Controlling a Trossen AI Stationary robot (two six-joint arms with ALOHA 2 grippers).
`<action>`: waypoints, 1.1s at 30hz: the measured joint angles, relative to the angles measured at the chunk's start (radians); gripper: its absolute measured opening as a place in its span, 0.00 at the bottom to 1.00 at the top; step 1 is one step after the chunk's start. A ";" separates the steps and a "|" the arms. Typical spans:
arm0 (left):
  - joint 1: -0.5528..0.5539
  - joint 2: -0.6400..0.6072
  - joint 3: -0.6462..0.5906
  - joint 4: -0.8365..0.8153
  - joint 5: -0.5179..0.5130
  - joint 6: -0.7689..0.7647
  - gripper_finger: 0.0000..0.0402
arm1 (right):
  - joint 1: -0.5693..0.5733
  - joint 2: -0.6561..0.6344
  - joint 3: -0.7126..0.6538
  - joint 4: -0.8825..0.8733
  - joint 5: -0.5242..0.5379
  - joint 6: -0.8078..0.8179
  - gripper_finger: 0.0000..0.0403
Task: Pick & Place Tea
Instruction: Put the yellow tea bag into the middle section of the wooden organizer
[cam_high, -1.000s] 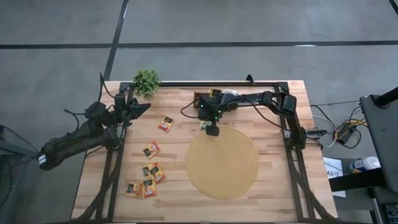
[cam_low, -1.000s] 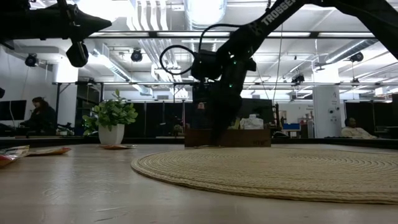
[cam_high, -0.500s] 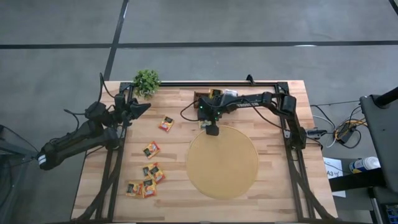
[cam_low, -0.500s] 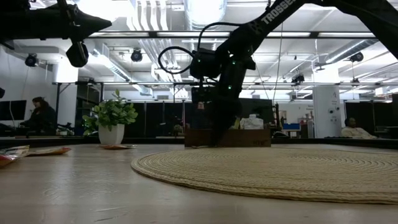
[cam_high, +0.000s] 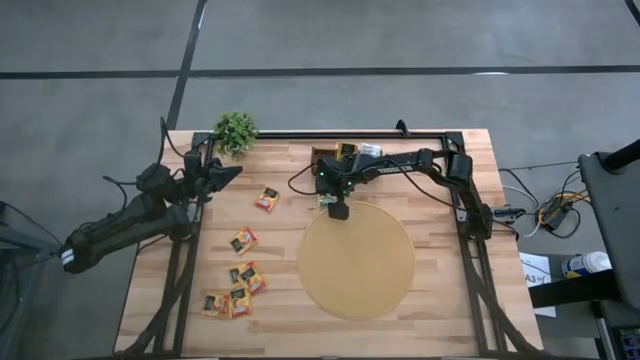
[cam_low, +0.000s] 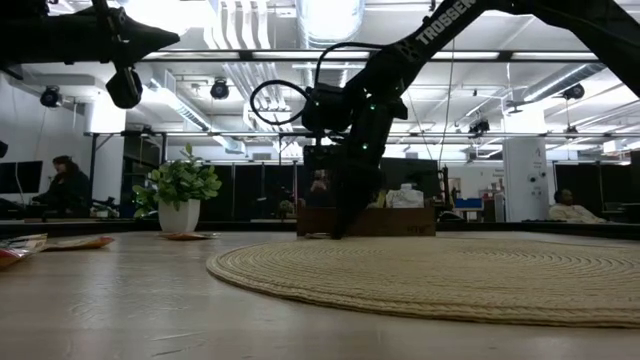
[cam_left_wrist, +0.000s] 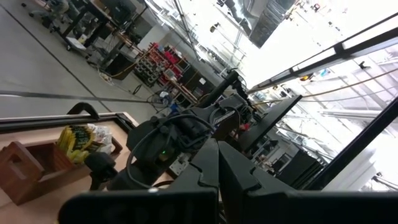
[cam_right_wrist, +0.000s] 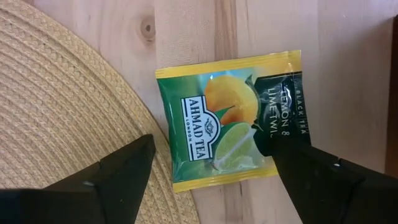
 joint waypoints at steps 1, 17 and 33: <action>0.000 0.000 0.000 0.001 0.000 -0.003 0.00 | 0.000 0.000 0.000 0.000 0.000 0.000 0.80; 0.000 0.000 0.000 0.001 0.000 -0.012 0.00 | 0.000 0.005 0.044 -0.020 -0.006 0.020 0.20; 0.000 0.000 0.000 0.001 0.000 -0.009 0.00 | -0.003 -0.154 0.098 -0.197 0.151 0.008 0.07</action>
